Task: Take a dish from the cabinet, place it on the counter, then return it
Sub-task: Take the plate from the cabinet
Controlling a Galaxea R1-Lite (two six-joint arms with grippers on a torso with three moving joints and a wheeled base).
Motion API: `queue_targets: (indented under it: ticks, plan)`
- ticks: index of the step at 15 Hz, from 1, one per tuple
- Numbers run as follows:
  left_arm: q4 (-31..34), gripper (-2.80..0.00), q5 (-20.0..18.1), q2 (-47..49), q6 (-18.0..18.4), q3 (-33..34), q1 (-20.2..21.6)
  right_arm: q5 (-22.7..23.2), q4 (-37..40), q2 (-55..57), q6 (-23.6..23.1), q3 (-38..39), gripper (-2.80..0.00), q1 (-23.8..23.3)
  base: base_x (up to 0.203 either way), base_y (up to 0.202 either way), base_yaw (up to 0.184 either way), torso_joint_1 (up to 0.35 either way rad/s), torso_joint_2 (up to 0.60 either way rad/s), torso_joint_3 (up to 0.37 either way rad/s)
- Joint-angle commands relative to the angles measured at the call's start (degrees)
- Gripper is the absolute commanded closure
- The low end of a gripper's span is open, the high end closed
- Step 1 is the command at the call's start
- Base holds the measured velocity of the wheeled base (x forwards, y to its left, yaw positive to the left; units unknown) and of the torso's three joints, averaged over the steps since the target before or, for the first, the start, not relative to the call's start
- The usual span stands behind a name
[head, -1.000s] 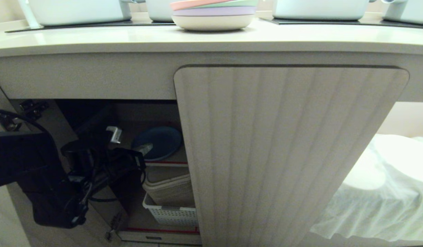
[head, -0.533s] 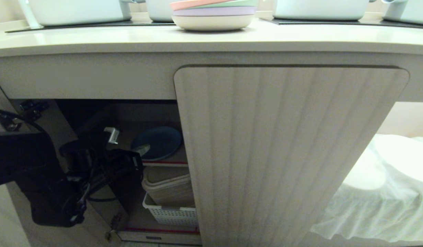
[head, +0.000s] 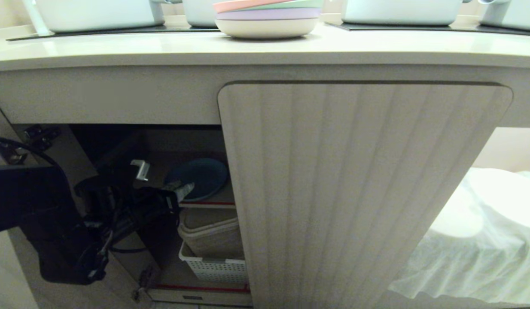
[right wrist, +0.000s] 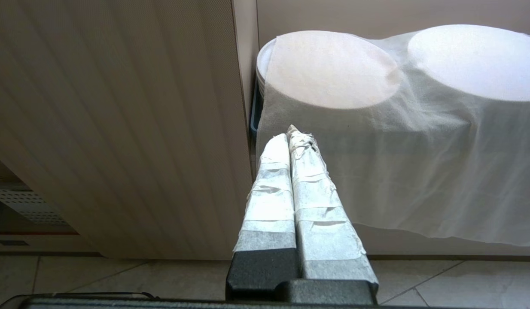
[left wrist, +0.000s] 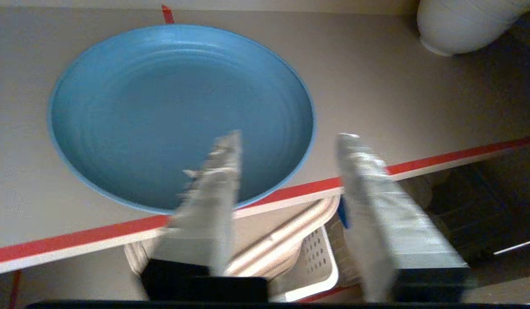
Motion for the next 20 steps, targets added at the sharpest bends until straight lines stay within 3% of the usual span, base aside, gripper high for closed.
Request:
queue_targets:
  ticks: [1,7,20]
  plan:
    - [-0.51,-2.80,-0.14,0.06,0.85,0.19,0.17,-0.01,-0.01,0.00,0.01,0.01,0.00,0.09,0.000,0.000,0.000,0.000,0.00,0.000]
    - [0.51,-2.80,-0.12,0.32,1.17,-0.78,0.30,-0.01,-0.01,0.00,0.01,0.01,0.00,0.07,0.000,0.000,0.000,0.000,0.00,0.000]
    - [20.69,-2.80,0.45,-5.16,-0.44,-5.65,1.58,-0.01,-0.01,0.00,0.01,0.01,0.00,0.00,0.000,0.000,0.000,0.000,0.00,0.000]
